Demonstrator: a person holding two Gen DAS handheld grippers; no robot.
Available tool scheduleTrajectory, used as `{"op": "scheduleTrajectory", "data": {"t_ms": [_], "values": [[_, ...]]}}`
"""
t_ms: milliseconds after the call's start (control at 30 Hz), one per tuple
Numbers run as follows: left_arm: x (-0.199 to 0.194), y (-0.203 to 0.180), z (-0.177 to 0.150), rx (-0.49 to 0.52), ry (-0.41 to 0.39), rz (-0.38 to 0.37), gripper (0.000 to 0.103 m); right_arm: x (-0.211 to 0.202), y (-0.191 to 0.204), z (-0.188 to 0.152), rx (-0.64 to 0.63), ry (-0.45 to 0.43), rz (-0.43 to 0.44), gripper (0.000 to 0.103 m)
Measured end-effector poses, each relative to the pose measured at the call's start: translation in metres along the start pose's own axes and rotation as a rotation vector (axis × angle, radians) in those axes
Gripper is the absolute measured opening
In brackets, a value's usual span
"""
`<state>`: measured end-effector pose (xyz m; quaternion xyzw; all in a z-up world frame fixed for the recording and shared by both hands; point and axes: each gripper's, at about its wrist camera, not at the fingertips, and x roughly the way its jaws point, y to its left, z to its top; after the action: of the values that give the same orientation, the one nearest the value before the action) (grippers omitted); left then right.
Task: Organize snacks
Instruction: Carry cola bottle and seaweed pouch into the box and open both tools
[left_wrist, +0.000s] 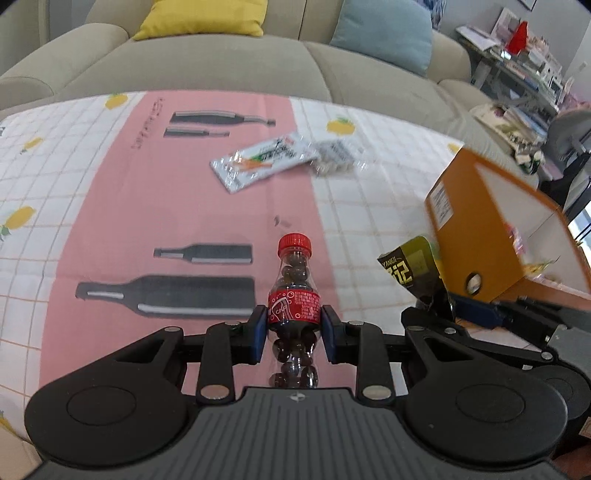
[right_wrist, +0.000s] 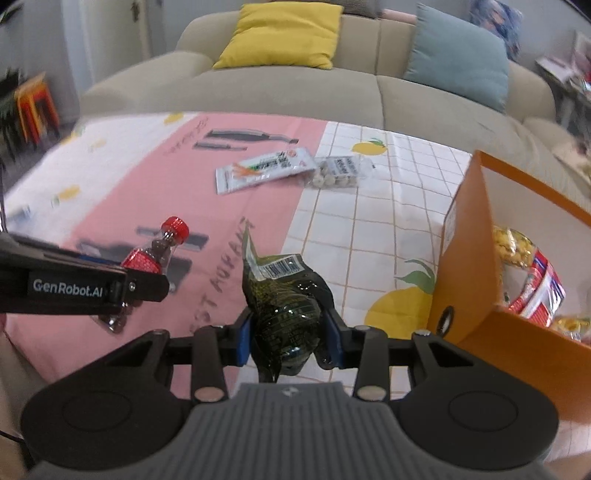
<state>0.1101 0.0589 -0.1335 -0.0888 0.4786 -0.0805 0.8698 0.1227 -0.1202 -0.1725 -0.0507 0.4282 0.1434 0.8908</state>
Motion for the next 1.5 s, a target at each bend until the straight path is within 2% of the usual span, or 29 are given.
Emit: {"op": "scheduleTrajectory", "data": {"t_ms": [133,400,600,667,767,900,933,1100,1300,1500], "values": [[-0.020,-0.015,0.011,-0.009,-0.024,-0.028,0.034,-0.025,-0.014,0.010,0.091,-0.019,0.053,0.038],[-0.042,-0.067,0.034,0.056,-0.045,-0.103,0.034,-0.077,-0.052,0.017,0.210,-0.074,0.105,0.038],[-0.035,-0.121,0.052,0.174,-0.027,-0.139,0.034,-0.104,-0.097,0.018,0.259,-0.107,0.056,0.038],[-0.028,-0.145,0.060,0.219,-0.016,-0.159,0.034,-0.110,-0.116,0.017,0.271,-0.107,0.039,0.038],[-0.017,-0.176,0.069,0.264,0.007,-0.205,0.034,-0.118,-0.152,0.014,0.268,-0.111,-0.031,0.038],[0.000,-0.217,0.079,0.327,0.029,-0.251,0.034,-0.122,-0.184,0.015,0.288,-0.106,-0.059,0.038],[0.008,-0.229,0.082,0.338,0.038,-0.264,0.034,-0.124,-0.205,0.015,0.305,-0.095,-0.069,0.038],[0.040,-0.269,0.091,0.345,0.086,-0.330,0.034,-0.123,-0.244,0.015,0.322,-0.065,-0.114,0.038],[0.086,-0.303,0.096,0.364,0.156,-0.323,0.034,-0.094,-0.295,0.011,0.344,0.031,-0.167,0.038],[0.124,-0.319,0.098,0.379,0.219,-0.263,0.034,-0.069,-0.311,0.011,0.308,0.071,-0.202,0.038]]}}
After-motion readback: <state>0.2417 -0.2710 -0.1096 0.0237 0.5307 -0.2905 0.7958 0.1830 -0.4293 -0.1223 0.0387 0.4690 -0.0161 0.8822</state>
